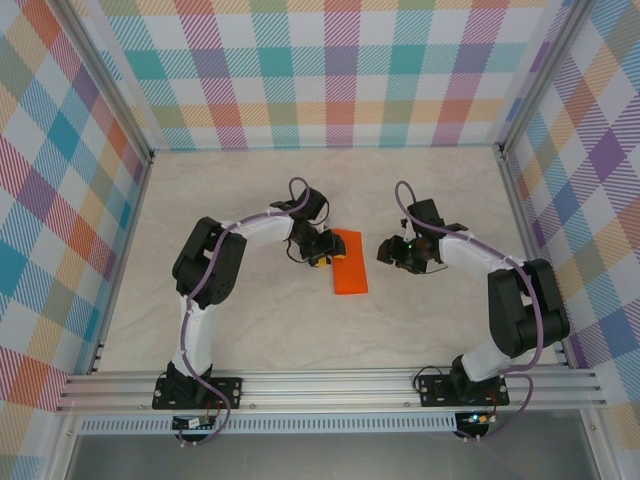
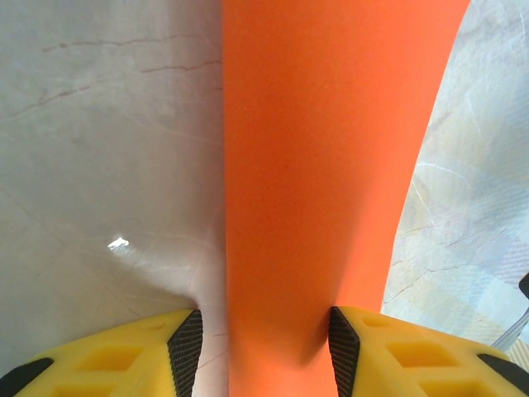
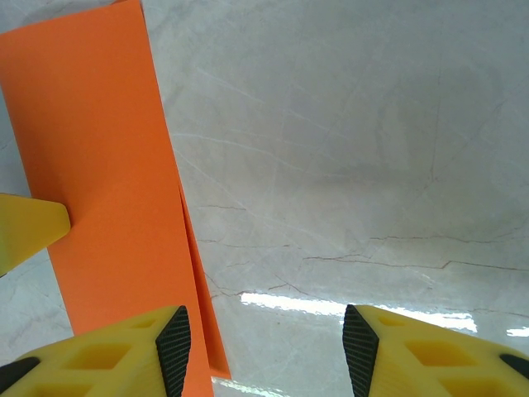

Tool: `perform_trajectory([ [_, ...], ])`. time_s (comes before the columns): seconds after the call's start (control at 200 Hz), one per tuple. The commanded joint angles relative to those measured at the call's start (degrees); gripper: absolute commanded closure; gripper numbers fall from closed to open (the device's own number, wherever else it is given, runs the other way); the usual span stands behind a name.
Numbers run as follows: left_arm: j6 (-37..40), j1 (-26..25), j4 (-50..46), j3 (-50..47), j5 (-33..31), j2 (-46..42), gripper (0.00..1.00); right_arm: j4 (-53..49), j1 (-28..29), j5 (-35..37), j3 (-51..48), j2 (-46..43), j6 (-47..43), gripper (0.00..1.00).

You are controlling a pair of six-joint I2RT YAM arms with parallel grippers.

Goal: Fold a paper plane with a square sheet of paper (fold left side to right side)
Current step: First fold in half a square sheet of paper at the center of the table.

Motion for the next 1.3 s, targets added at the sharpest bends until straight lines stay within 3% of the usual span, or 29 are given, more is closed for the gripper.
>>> perform_trajectory([
  [0.0, -0.2, -2.1, -1.8, 0.2, -1.3, 3.2, 0.52, -1.1, -0.1, -1.1, 0.4, -0.9, -1.4, 0.46],
  [1.11, -2.8, -3.5, -2.1, -0.6, -2.7, 4.1, 0.53, -0.8, 0.0, -2.4, 0.2, -0.5, -1.4, 0.46],
  [1.235, -2.4, -3.5, -2.5, -0.7, -3.0, 4.1, 0.53, 0.6, -0.1, -4.5, 0.0, -0.5, -0.9, 0.46],
  [1.295, -2.3, -3.5, -2.5, -0.8, -3.1, 4.1, 0.53, 2.9, -0.1, -7.8, -0.4, -0.3, -0.4, 0.51],
])
